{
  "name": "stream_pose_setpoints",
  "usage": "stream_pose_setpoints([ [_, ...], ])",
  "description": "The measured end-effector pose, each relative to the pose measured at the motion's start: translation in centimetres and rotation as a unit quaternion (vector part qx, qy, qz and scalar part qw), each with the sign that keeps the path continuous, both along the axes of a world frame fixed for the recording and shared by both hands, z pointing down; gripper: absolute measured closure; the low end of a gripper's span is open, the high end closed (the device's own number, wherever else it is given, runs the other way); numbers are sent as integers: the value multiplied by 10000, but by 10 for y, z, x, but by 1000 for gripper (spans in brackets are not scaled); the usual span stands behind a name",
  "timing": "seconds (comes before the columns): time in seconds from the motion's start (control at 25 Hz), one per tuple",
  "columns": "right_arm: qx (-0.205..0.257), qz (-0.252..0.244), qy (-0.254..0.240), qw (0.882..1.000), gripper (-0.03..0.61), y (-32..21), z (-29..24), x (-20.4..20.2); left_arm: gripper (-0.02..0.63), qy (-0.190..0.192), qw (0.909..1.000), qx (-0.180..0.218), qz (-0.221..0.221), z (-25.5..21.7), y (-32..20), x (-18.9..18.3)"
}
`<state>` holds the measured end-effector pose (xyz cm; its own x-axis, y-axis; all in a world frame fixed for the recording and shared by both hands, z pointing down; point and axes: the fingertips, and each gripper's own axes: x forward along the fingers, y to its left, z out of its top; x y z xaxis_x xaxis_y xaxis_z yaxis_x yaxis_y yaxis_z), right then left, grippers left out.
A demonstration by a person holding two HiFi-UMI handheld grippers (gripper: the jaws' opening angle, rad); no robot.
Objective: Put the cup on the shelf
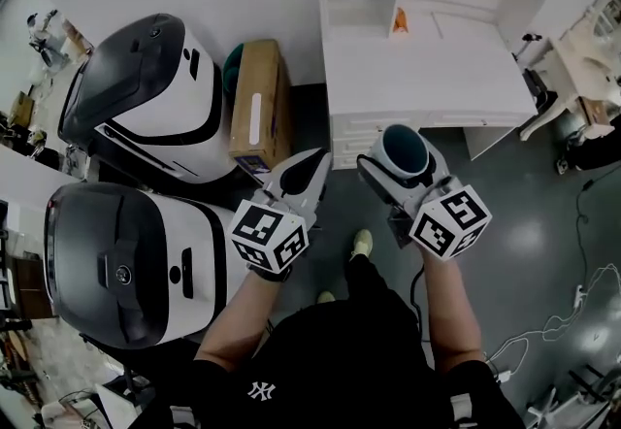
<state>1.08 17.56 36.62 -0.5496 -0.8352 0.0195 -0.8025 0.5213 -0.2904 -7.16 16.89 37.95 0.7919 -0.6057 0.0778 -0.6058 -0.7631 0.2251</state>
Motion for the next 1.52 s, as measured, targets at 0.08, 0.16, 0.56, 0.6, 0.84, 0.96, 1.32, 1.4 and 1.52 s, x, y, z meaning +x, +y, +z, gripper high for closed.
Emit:
stream_pose_setpoints([
  [0.08,-38,-54,3,10000,167,-25,1,12,614,-44,10000,-35,-40,1,-23,14],
  [0.16,-77,-92,50,9999,167,-50,2,25,614,-65,9999,-53,-77,0,-46,28],
  [0.56,33,-319,169,9993,167,-141,-11,87,614,-62,9996,-2,-288,-10,-137,100],
  [0.6,41,-339,155,9993,167,-148,-12,90,614,-88,9995,20,-300,-10,-143,103],
  [0.84,65,-356,117,9993,167,-187,-16,100,614,-134,9993,3,-356,-9,-182,117],
  [0.96,50,-345,198,9992,167,-209,-16,104,614,-129,9994,-10,-328,-7,-204,126],
  [1.32,-69,-141,424,9990,167,-315,-4,106,614,-149,9996,50,-249,5,-307,134],
  [1.4,-82,-77,482,9988,167,-345,-1,102,614,-184,9995,95,-229,8,-335,131],
  [1.52,-104,58,620,9980,167,-390,6,97,614,-208,9996,122,-176,14,-377,127],
])
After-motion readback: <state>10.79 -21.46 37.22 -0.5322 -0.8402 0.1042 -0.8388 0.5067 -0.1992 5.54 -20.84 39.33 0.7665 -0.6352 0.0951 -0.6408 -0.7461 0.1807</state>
